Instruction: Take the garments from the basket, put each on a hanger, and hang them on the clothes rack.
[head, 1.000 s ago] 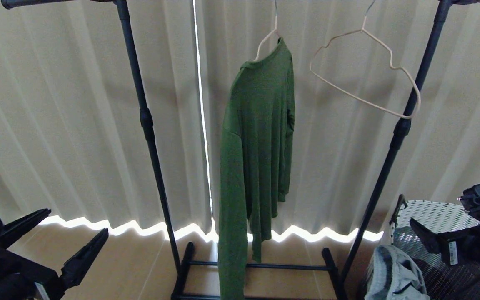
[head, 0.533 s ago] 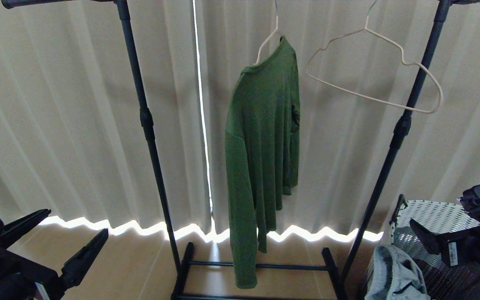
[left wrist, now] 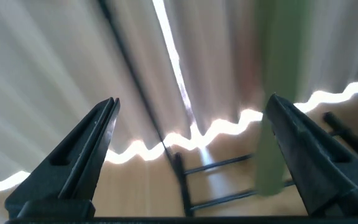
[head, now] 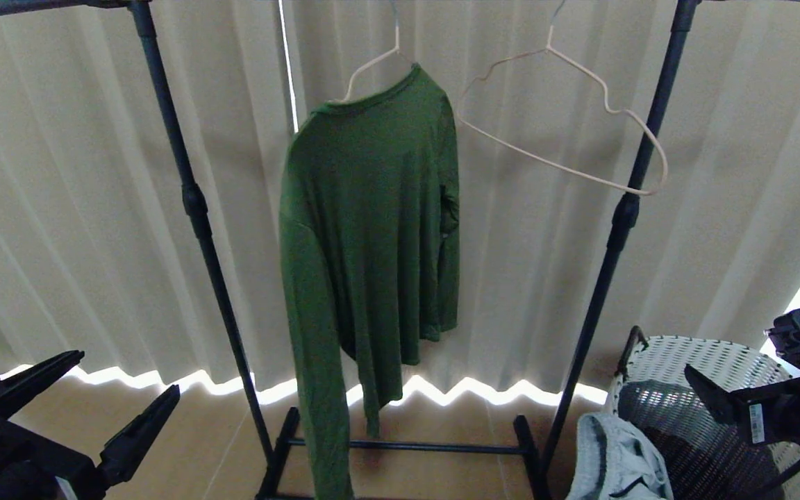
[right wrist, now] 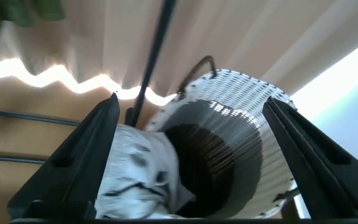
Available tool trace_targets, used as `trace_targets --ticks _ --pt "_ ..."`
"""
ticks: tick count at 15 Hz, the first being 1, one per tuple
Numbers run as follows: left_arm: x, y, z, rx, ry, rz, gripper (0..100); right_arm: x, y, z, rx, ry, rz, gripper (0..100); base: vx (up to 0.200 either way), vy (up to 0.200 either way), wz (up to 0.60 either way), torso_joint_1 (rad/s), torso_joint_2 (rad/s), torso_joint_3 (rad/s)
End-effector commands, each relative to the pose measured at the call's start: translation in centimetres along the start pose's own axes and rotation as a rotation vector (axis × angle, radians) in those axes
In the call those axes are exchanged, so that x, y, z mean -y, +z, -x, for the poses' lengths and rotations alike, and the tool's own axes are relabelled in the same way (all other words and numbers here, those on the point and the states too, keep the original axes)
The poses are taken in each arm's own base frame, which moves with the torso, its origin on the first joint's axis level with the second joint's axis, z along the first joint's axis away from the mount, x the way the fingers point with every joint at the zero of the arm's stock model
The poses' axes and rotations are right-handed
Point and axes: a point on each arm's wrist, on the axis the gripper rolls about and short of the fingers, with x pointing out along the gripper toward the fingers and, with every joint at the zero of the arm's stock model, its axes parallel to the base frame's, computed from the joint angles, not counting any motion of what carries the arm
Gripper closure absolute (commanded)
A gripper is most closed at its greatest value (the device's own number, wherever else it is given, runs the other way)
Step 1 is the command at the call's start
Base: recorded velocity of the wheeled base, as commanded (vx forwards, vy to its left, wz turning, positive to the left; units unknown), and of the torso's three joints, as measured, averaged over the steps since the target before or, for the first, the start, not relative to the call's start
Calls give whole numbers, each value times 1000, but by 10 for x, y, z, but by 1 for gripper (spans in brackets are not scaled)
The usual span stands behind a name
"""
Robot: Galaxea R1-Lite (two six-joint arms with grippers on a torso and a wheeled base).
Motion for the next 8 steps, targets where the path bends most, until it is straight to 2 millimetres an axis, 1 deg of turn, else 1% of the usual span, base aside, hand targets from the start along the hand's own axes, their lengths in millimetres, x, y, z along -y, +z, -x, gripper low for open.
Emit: trace_targets --ticks 1,7,8 --pt "0 0 0 0 0 0 0 0 0 0 2 0 0 0 0 0 0 0 0 0" --pt "0 1 -1 -2 0 1 0 0 0 0 -1 2 1 0 0 0 0 0 0 0" --pt "0 1 -1 -3 0 1 0 0 -1 0 -3 3 2 0 200 0 0 -2 7 2"
